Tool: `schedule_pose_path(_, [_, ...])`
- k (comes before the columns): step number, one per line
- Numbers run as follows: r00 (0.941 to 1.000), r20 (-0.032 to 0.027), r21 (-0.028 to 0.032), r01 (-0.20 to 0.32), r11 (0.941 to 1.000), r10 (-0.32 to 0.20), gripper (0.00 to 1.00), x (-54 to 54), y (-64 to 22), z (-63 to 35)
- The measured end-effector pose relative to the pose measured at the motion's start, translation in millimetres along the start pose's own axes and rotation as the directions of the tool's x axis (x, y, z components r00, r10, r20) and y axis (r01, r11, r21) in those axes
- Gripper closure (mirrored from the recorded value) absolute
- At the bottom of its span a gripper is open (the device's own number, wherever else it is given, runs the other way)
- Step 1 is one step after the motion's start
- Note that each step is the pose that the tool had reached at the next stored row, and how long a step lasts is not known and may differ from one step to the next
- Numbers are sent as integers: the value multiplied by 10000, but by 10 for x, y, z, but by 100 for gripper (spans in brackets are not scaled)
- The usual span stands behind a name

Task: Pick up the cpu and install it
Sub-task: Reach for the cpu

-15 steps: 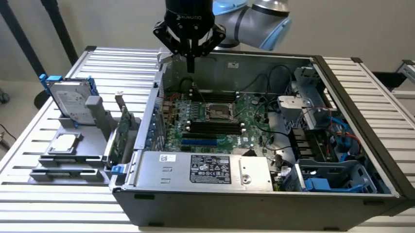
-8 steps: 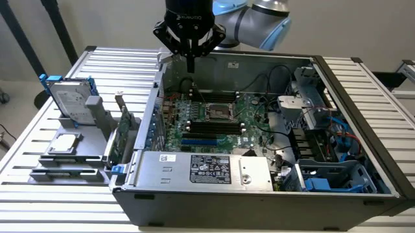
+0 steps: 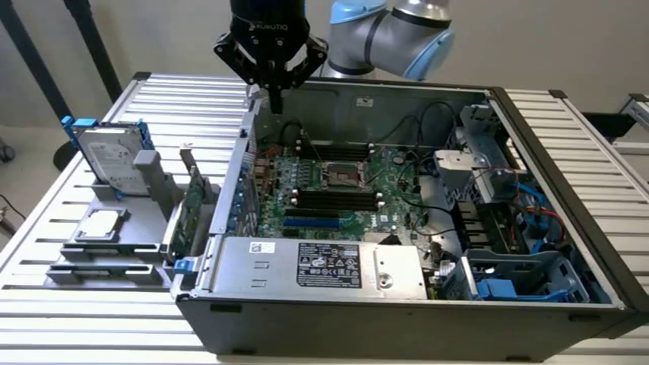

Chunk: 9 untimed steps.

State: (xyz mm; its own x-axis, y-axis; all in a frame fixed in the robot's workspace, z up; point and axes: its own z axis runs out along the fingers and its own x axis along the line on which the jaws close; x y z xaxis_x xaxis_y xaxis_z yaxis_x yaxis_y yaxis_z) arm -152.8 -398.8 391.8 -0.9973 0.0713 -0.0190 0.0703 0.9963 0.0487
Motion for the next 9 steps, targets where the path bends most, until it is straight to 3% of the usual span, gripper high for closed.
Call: schedule_pose_path(9, [10000,0,-1,1,10000,-1,89,406,-29,0])
